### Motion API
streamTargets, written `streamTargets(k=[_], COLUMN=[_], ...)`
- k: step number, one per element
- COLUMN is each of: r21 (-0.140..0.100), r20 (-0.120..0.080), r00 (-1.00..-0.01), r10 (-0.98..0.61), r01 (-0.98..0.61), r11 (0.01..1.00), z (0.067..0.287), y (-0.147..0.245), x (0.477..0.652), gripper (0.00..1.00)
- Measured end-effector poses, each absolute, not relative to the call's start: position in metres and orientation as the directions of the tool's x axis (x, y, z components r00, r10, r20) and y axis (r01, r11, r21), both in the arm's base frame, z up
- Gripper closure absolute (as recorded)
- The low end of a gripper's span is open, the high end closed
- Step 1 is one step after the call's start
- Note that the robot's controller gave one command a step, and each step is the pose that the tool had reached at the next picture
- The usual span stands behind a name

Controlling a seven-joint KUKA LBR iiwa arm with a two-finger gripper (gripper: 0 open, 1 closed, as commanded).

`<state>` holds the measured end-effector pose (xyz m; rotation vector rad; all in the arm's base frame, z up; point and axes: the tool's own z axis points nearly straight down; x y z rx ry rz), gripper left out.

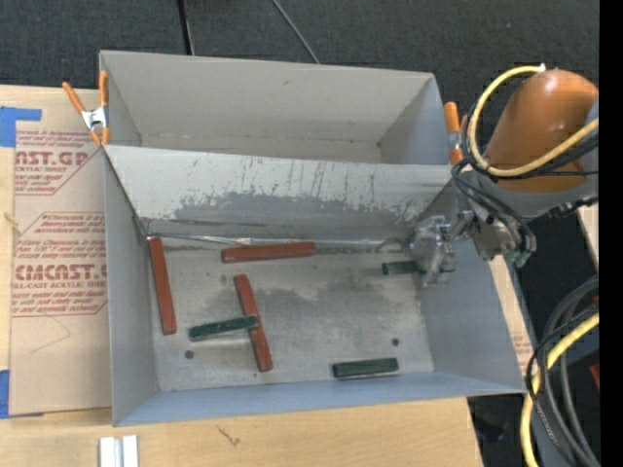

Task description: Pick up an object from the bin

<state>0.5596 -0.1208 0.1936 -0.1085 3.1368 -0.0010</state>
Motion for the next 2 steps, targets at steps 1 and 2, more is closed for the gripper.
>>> streamTargets(k=[1, 2], r21=[-0.001, 0.001], r20=[-0.003, 0.001], r00=[-0.998, -0.982], r10=[-0.069, -0.190], r01=[-0.069, -0.190], r11=[0.998, 0.982], z=[0.194, 0.226], y=[-0.121, -0.127], x=[0.560, 0.559], gripper=[1.00, 1.00])
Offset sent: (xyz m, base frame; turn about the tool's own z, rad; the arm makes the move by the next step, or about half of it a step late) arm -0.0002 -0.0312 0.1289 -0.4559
